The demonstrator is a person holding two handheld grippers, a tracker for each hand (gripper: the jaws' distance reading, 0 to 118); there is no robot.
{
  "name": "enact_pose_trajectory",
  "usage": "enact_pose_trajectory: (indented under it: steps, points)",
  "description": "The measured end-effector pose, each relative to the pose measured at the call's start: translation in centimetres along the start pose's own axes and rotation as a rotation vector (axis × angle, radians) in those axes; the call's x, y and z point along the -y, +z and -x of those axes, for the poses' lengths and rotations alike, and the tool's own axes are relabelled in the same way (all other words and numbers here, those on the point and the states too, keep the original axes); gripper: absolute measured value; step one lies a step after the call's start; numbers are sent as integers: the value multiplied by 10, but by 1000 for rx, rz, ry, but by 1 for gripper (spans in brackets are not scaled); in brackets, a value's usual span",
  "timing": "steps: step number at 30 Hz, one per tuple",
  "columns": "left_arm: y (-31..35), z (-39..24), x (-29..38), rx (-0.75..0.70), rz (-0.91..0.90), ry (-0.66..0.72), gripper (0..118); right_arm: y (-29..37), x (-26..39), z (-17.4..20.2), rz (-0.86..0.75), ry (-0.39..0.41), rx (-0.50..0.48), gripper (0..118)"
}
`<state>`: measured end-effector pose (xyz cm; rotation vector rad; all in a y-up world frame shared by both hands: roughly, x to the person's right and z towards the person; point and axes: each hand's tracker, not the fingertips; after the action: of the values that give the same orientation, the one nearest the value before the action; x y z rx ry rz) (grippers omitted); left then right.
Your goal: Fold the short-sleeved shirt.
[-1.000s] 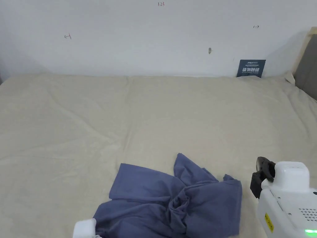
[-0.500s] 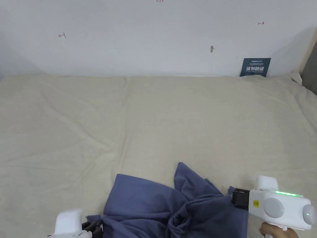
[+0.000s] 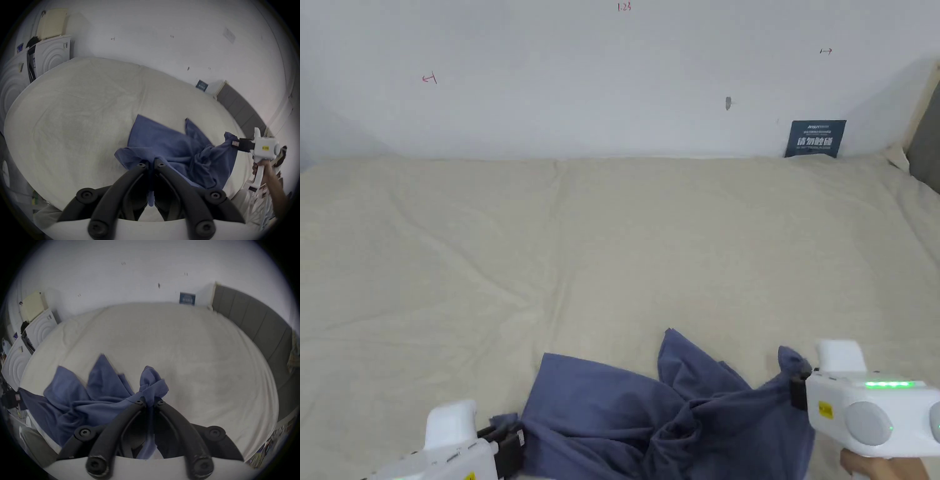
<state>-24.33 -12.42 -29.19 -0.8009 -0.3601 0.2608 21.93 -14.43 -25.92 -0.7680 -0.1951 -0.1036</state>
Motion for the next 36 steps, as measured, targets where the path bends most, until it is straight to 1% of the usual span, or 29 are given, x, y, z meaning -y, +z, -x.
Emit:
enact_pose_trajectory:
  steps: [3, 6, 10, 12, 15, 16, 18, 22, 26, 28, 32, 36]
  points:
    - [8, -2, -34, 21, -63, 12, 5, 41, -34, 1, -100, 12, -2, 6]
    - [16, -9, -84, 1, -153, -41, 5, 71, -78, -1, -188, 4, -1, 6]
    - [27, -24, -170, -31, -258, -90, 5, 98, -142, 1, -295, 9, 39, 6]
    - [30, -32, -213, -49, -320, -102, 5, 105, -171, 3, -332, 3, 42, 6]
    - [31, -43, -271, -62, -348, -109, 5, 110, -213, 2, -372, -20, 56, 6]
    - [29, -47, -289, -65, -358, -133, 5, 111, -226, 3, -390, -21, 64, 6]
    - [26, -56, -322, -124, -403, -193, 5, 111, -251, 2, -415, -16, 78, 6]
    - [19, -73, -373, -189, -428, -241, 5, 104, -291, 2, -449, -22, 105, 6]
    - [7, -81, -404, -238, -455, -273, 5, 93, -317, 1, -476, -40, 117, 6]
    - [-1, -81, -413, -255, -456, -284, 5, 85, -324, 0, -479, -65, 106, 6]
    - [-25, -78, -417, -277, -451, -309, 5, 65, -324, 1, -469, -116, 94, 6]
    - [-52, -65, -403, -298, -417, -302, 5, 39, -311, 3, -436, -131, 87, 6]
